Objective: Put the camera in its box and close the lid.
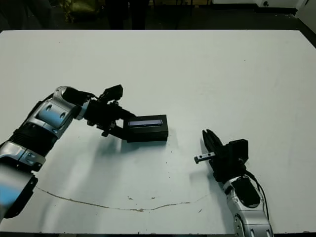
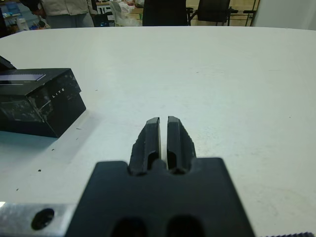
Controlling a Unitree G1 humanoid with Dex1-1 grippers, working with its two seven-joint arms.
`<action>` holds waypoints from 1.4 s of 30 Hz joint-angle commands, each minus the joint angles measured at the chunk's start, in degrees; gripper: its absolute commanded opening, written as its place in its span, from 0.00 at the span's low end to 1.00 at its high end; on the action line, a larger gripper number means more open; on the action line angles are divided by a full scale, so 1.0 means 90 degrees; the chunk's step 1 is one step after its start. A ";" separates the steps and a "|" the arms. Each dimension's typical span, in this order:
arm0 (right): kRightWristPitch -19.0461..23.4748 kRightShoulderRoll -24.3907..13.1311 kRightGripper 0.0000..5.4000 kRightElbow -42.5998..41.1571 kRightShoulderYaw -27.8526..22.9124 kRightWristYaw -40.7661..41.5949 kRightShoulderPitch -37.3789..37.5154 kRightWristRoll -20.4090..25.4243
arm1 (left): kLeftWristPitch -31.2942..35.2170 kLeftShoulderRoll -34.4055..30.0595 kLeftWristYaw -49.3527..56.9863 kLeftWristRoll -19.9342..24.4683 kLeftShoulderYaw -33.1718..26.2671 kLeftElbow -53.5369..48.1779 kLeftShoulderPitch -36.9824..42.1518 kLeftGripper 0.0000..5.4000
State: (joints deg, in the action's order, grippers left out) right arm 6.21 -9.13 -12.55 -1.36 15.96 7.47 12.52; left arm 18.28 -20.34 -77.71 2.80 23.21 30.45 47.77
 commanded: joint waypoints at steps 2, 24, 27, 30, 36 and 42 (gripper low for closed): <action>0.0267 -0.0022 0.00 -0.0004 -0.0006 -0.0050 0.0148 -0.0014 | 0.0022 -0.0129 0.0189 -0.0292 0.0138 -0.0027 -0.0226 0.48; 0.0204 -0.0019 0.00 0.0044 -0.0034 0.0003 0.0156 -0.0010 | -0.0222 0.0029 0.0321 -0.0559 0.0370 0.0225 -0.0227 0.48; 0.0194 -0.0041 0.00 0.0067 -0.0036 0.0029 0.0149 -0.0014 | -0.0347 0.0037 0.0400 -0.0645 0.0412 0.0340 -0.0198 0.48; 0.0119 -0.0027 0.00 0.0094 -0.0026 0.0029 0.0151 -0.0037 | -0.0550 0.0061 0.0428 -0.0674 0.0423 0.0509 -0.0164 0.48; 0.0178 0.0005 0.00 0.0067 -0.0013 -0.0035 0.0159 -0.0039 | -0.0432 0.0195 0.0404 -0.0687 0.0472 0.0791 -0.0024 0.48; 0.0069 0.0013 0.00 0.0157 -0.0030 0.0056 0.0145 0.0038 | -0.0647 0.0342 0.0374 -0.0671 0.0483 0.0933 0.0045 0.48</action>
State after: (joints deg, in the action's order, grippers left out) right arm 6.57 -8.91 -12.28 -1.33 16.10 7.92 12.59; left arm 11.78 -17.77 -75.28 -1.07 26.47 36.97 49.10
